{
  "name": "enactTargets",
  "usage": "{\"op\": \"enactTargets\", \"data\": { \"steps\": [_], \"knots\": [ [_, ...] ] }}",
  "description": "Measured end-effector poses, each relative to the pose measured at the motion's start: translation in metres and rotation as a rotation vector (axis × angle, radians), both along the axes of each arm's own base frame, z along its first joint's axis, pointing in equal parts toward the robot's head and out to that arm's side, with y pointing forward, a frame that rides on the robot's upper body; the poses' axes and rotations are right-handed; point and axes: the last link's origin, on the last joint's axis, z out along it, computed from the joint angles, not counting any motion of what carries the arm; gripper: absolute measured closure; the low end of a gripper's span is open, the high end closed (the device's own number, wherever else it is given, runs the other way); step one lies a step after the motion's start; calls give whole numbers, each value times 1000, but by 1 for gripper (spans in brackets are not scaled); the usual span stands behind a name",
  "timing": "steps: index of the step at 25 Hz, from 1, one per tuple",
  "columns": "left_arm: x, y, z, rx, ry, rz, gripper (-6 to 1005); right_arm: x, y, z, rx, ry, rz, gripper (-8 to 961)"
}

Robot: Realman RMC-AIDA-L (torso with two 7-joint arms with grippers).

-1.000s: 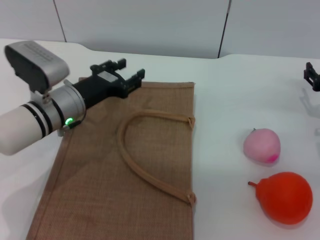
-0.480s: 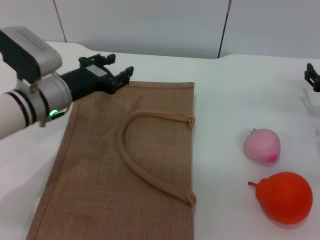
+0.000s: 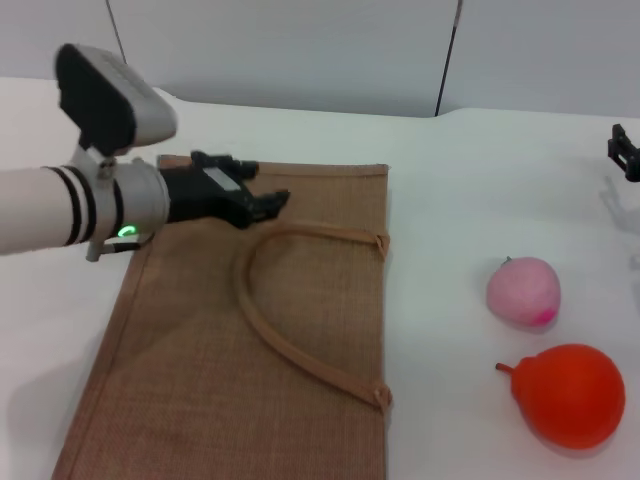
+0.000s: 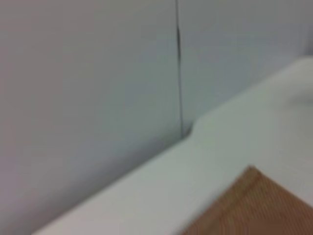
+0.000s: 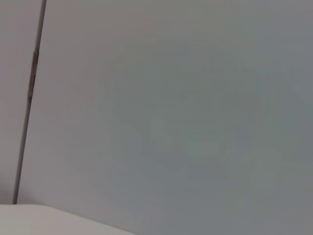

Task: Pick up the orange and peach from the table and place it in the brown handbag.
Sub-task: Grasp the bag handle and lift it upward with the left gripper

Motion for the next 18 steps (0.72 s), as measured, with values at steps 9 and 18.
{"op": "enactTargets", "data": {
  "steps": [9,18],
  "knots": [
    [15,-4,-2,-153,35,19,397,2,-1,0,0,0,-4,195],
    [17,-1,23,-197,111,58,398,0,0,0,0,1,-1,195]
  ]
}}
